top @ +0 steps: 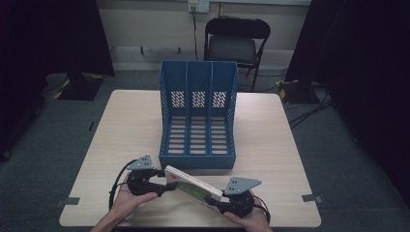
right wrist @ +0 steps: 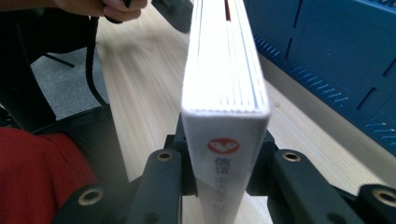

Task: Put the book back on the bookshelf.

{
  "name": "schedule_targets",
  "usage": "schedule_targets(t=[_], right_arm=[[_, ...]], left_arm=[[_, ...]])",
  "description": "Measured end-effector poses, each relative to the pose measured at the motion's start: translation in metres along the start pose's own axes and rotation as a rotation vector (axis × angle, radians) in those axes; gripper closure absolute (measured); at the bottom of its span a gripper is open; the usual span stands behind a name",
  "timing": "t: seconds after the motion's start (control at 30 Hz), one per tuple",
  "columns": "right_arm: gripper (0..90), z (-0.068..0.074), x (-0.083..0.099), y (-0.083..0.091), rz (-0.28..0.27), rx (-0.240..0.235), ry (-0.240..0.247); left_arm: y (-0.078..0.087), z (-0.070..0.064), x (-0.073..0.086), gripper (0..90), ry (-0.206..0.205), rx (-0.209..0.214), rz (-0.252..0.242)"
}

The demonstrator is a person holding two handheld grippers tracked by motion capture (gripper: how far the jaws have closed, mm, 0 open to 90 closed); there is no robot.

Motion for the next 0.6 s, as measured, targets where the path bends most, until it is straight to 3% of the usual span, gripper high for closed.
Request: schedule_targets(t=[0.07,0.1,0.2,0.3,0.47,0.6], right_arm=[[70.5,0.0,0.0,-0.001,-0.009,-0.002,-0.007],[70.1,0.0,-0.001,-0.002,-0.01,-0.004,-0.008],[67.9,0.001,-0.005,-0.006,-0.024,0.005,-0.015],[64.1,0.0,-0.008,-0.011,-0.032,0.024,-0.031],[63.8,0.004,-0.011,-0.023,-0.008,0.012,-0.008],[61.6,0.002,-0.011,-0.027,-0.023,0.023,-0.012]], left_arm=[[-0.003,0.002,0.0,38.4,-0.026,-0.018,0.018],[-0.003,0.001,0.0,38.9,-0.007,-0.01,0.008],[-0.002,0.002,0.001,39.7,-0.019,-0.009,0.015],[-0.002,0.001,0.001,39.3,-0.005,-0.006,0.011],[-0.003,-0.001,0.001,38.1,-0.003,-0.002,0.014],[-0.004,-0.002,-0.001,38.2,0.021,-0.002,0.004]])
Point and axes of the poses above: each handheld gripper's, and its own axes: y roughly backward along the jaws, x roughly out of its underside, z roughly to its left, the point moved 8 cm from there along -y, roughly forward along the jaws, and after that the axes turned 3 degrees about z, right-handed, at the moved point
